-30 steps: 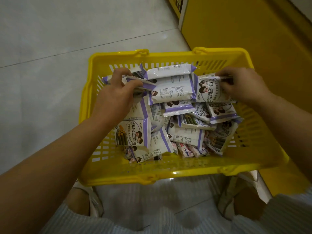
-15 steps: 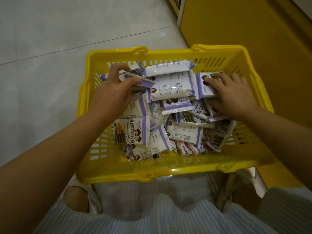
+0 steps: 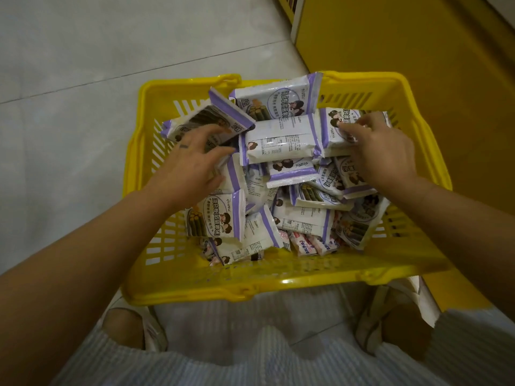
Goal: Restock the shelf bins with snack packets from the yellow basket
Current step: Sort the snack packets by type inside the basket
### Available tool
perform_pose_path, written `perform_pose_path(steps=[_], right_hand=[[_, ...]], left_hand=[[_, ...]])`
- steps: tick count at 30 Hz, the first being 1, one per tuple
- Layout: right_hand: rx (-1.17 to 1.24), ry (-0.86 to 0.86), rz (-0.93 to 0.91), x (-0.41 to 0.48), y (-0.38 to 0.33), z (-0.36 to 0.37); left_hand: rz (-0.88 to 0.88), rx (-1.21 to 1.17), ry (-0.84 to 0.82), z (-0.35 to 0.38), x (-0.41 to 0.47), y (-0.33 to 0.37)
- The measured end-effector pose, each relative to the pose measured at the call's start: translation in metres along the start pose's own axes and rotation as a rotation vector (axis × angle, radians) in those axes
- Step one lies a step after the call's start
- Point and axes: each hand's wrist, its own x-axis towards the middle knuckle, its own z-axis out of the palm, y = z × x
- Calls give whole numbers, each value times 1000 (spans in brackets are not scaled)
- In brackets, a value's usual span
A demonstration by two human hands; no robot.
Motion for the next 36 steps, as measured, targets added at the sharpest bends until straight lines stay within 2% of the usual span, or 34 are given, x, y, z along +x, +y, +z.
perform_pose_path(steps=[5, 7, 8, 12, 14, 16, 18, 22, 27, 33, 36], right_hand=[[206, 65, -64, -16, 5, 0], [287, 41, -121, -21, 3, 1], [320, -28, -148, -24, 0, 1], [346, -483, -215, -29, -16, 6], [281, -565, -233, -29, -23, 7], [245, -565, -275, -30, -27, 8], [309, -629, -313, -34, -33, 10], [402, -929, -344, -46, -53, 25], [172, -1273, -459, -56, -62, 48], [-153, -1279, -531, -67, -64, 64], [-204, -1184, -704, -67, -62, 67]], left_hand=[[11, 3, 166, -5, 2, 0], [10, -73, 158, -8, 4, 0], [18, -118, 104, -8, 4, 1], [93, -157, -162, -3, 2, 2], [112, -107, -262, 1, 1, 0], [114, -58, -336, 4, -1, -2], [126, -15, -384, 10, -3, -1], [89, 8, -480, 23, -5, 4], [84, 50, -527, 28, -6, 9], [102, 130, -613, 21, -2, 8], [108, 148, -621, 19, -2, 9]])
